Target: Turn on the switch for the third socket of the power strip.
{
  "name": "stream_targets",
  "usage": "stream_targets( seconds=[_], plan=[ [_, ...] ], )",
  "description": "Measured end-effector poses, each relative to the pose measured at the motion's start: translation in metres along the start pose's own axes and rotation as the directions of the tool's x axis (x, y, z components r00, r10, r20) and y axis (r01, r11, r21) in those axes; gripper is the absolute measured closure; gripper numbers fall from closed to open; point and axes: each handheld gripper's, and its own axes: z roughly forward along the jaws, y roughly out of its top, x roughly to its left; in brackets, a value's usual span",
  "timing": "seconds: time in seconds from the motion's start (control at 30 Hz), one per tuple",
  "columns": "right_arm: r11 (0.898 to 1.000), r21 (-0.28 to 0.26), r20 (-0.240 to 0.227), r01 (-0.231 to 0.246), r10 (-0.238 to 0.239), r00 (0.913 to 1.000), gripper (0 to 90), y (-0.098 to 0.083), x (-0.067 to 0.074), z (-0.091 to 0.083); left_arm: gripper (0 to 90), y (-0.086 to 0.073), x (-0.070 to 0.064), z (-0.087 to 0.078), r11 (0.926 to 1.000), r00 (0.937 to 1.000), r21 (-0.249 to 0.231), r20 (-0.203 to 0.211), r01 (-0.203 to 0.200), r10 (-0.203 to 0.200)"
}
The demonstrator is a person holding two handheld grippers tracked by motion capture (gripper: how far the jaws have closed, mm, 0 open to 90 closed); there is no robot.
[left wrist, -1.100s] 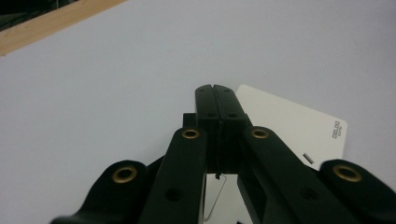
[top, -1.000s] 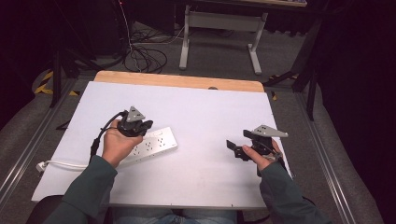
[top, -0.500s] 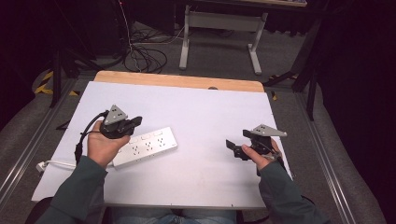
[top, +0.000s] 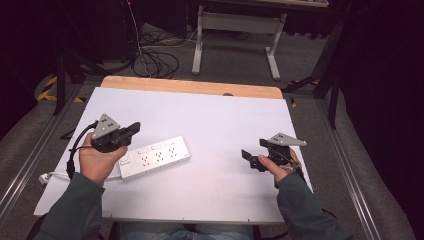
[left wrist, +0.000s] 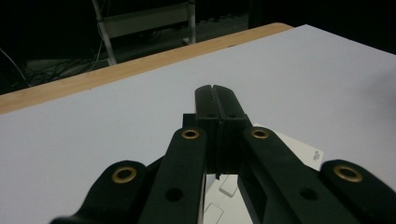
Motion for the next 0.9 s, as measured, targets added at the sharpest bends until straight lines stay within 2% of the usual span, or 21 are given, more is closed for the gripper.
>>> stream_targets(
  seconds=[0.43, 0.6, 0.7, 0.9],
  plan=[
    [1.000, 0.001, 0.003, -0.001, 0.001, 1.0000, 14.6, 0.000, 0.000, 0.000, 89.8, -0.007, 0.007, -0.028, 0.9988, 0.9994, -0.045, -0.025, 0.022, -0.024],
    [1.000, 0.000, 0.005, -0.002, 0.002, 1.0000, 14.6, 0.000, 0.000, 0.000, 88.8, -0.012, 0.010, -0.041, 0.9963, 0.9979, -0.076, -0.046, 0.042, -0.045],
    [1.000, 0.000, 0.003, 0.002, -0.002, 1.0000, 14.6, 0.000, 0.000, 0.001, 85.6, -0.016, 0.013, -0.049, 0.9943, 0.9962, -0.089, -0.059, 0.059, -0.065],
    [1.000, -0.001, 0.005, 0.002, -0.002, 1.0000, 14.6, 0.001, 0.000, 0.001, 77.7, -0.020, 0.017, -0.061, 0.9919, 0.9932, -0.111, -0.092, 0.061, -0.071]
  ],
)
